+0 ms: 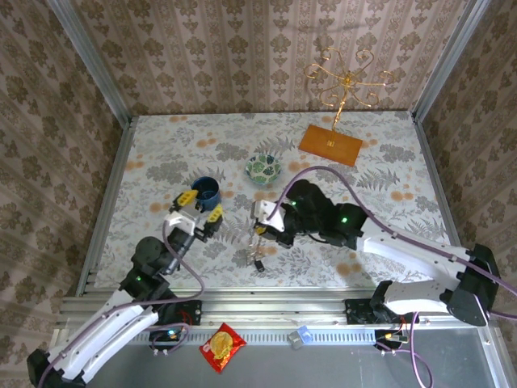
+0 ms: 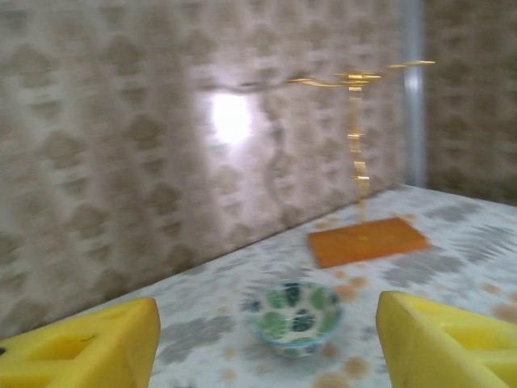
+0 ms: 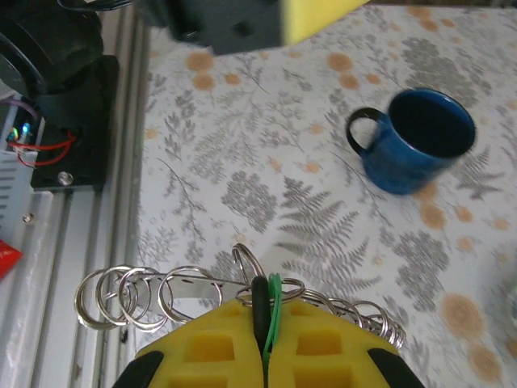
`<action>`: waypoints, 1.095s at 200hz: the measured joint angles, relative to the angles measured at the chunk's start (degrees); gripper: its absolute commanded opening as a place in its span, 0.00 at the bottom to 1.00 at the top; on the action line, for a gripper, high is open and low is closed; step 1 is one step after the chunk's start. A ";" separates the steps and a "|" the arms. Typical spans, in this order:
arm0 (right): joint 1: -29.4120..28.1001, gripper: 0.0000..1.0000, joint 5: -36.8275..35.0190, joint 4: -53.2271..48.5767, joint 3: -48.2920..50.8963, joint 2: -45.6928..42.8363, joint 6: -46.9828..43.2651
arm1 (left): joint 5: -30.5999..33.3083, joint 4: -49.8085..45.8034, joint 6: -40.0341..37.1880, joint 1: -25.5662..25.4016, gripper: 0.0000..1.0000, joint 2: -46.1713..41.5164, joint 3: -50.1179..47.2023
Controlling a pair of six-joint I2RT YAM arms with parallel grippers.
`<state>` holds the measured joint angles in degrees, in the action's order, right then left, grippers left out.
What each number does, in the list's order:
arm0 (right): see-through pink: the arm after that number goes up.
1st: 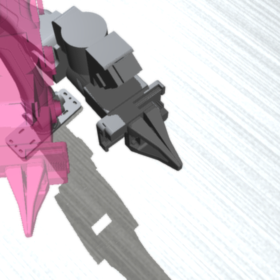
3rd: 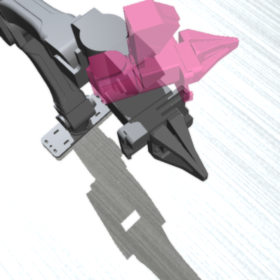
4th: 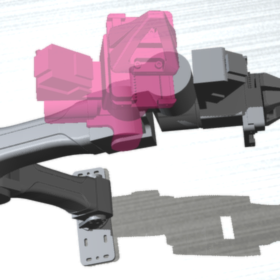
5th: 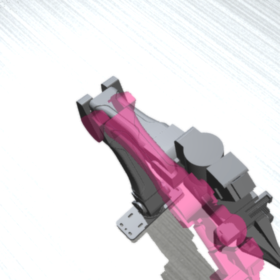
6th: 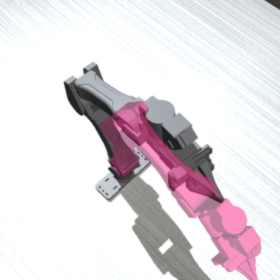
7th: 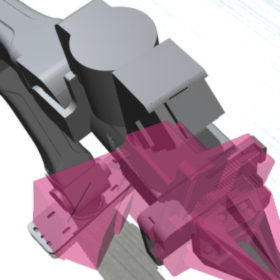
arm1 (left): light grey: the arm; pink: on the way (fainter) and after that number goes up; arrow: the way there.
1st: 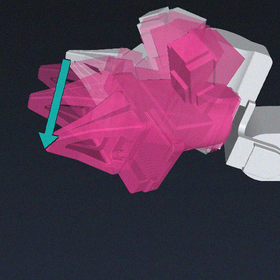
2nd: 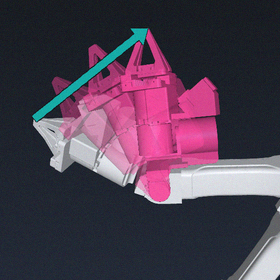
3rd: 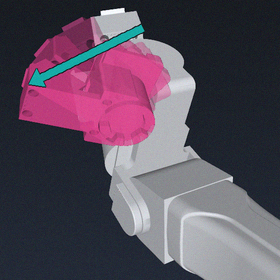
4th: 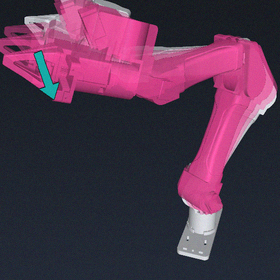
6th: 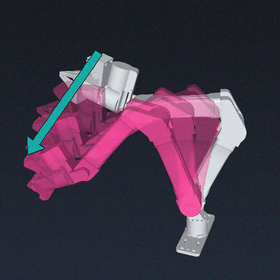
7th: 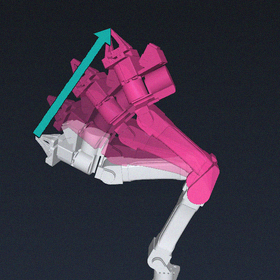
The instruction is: Put the keys on the keyring
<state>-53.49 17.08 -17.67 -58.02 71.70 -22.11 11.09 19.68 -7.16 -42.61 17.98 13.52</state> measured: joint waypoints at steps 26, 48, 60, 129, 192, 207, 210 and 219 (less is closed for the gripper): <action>-2.99 0.00 -0.04 5.14 -1.79 4.98 2.89 | 8.98 -5.64 2.75 1.57 0.73 -2.32 2.95; -4.70 0.00 -1.29 10.21 -4.35 10.62 4.39 | 14.43 -9.01 4.42 2.25 0.76 -2.45 5.46; -5.14 0.00 -2.23 12.94 -5.18 13.38 4.57 | 16.55 -9.66 5.11 2.62 0.78 -2.25 5.79; -3.65 0.00 -4.74 18.62 -4.44 18.38 3.48 | 21.99 -12.98 6.36 5.29 0.88 1.73 5.81; 1.73 0.00 -11.39 6.49 8.24 14.97 -4.04 | 22.18 -14.84 7.21 8.72 1.00 4.33 5.84; 2.27 0.00 -14.51 2.67 8.94 14.80 -6.45 | 22.27 -15.39 7.26 9.73 1.00 5.29 5.86; 2.32 0.01 -15.17 2.05 9.05 14.80 -6.78 | 22.29 -15.45 7.26 9.88 1.00 5.46 5.86; 2.47 0.04 -17.03 0.50 9.44 14.80 -7.89 | 22.45 -15.61 7.28 10.51 1.00 6.05 5.86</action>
<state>-51.03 0.05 -17.17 -48.58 86.50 -30.00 33.54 4.08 0.12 -32.10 24.03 19.38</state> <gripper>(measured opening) 0.064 0.999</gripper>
